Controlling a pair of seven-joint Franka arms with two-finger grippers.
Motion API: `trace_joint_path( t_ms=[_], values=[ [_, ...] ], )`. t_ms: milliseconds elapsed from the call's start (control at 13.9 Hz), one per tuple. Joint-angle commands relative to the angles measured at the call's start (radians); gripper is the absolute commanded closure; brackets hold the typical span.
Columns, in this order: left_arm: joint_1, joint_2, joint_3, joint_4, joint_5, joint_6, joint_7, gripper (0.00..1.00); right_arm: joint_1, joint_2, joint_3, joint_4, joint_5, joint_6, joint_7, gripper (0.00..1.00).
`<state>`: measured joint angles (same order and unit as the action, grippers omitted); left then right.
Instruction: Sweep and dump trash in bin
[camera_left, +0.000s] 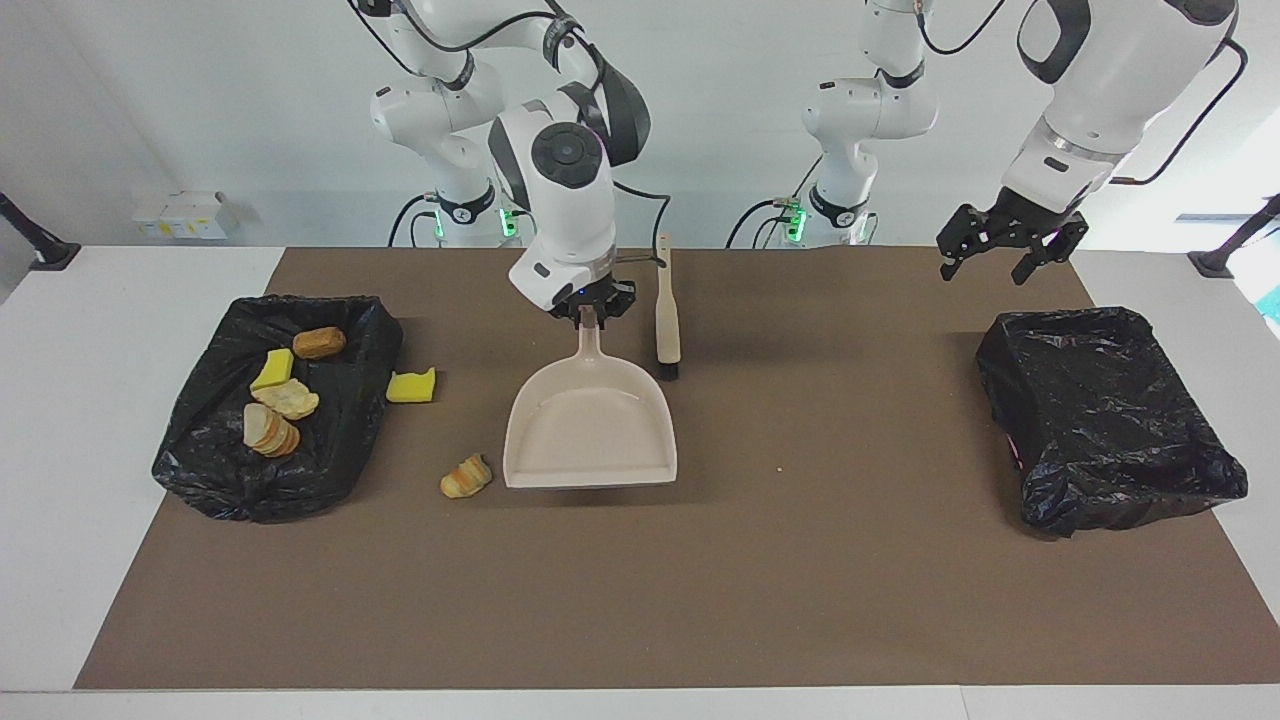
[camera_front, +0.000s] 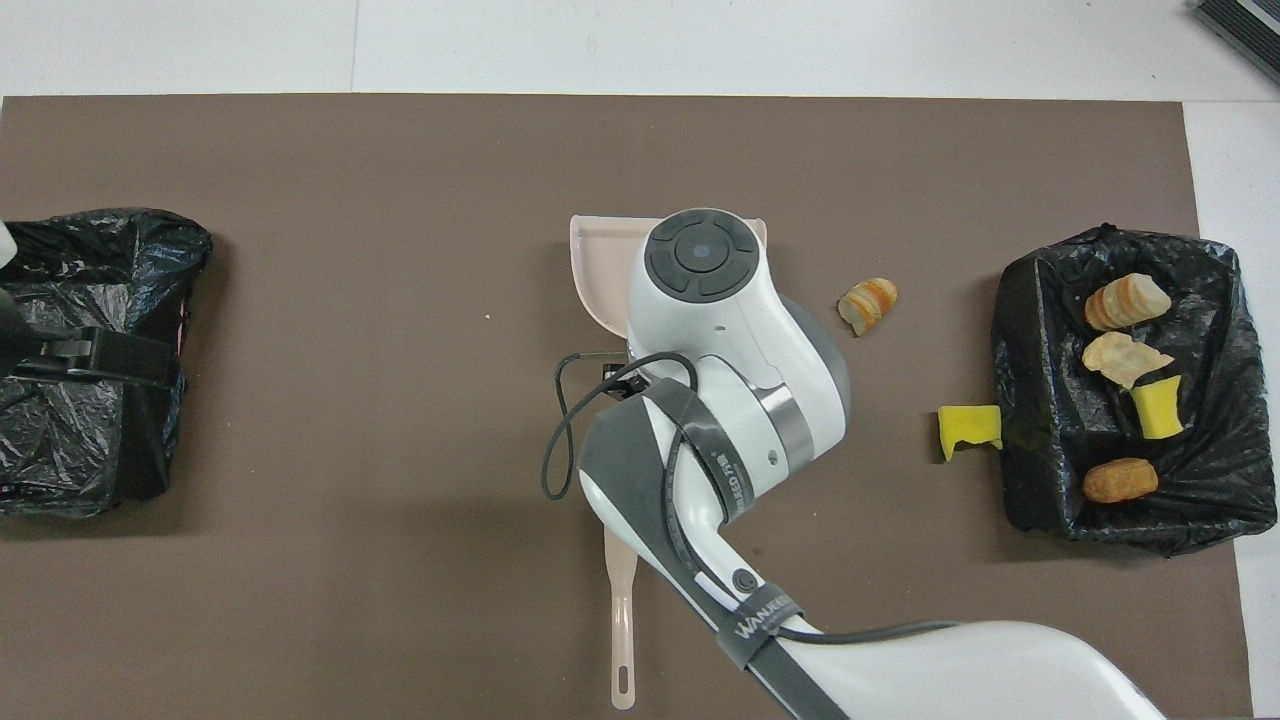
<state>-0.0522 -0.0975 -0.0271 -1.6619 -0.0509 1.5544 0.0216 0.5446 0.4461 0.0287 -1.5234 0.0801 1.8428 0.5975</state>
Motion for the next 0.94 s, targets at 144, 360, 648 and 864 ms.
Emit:
trace_joint_path(
  t_ms=[144, 360, 648, 864],
  values=[
    [0.014, -0.019, -0.010, -0.016, 0.006, 0.030, -0.003, 0.00, 0.034, 0.141, -0.007, 0.134, 0.006, 0.047, 0.019, 1.00],
    [0.012, -0.017, -0.010, -0.010, 0.005, 0.040, -0.009, 0.00, 0.041, 0.141, -0.007, 0.115, 0.027, 0.120, 0.019, 1.00],
    [0.008, -0.022, -0.013, -0.013, 0.005, 0.030, -0.014, 0.00, 0.038, 0.100, -0.009, 0.092, -0.022, 0.101, 0.008, 0.00],
    [-0.001, -0.018, -0.014, -0.013, 0.005, 0.062, -0.055, 0.00, 0.035, 0.065, -0.007, 0.080, -0.017, 0.090, 0.013, 0.00]
  ],
)
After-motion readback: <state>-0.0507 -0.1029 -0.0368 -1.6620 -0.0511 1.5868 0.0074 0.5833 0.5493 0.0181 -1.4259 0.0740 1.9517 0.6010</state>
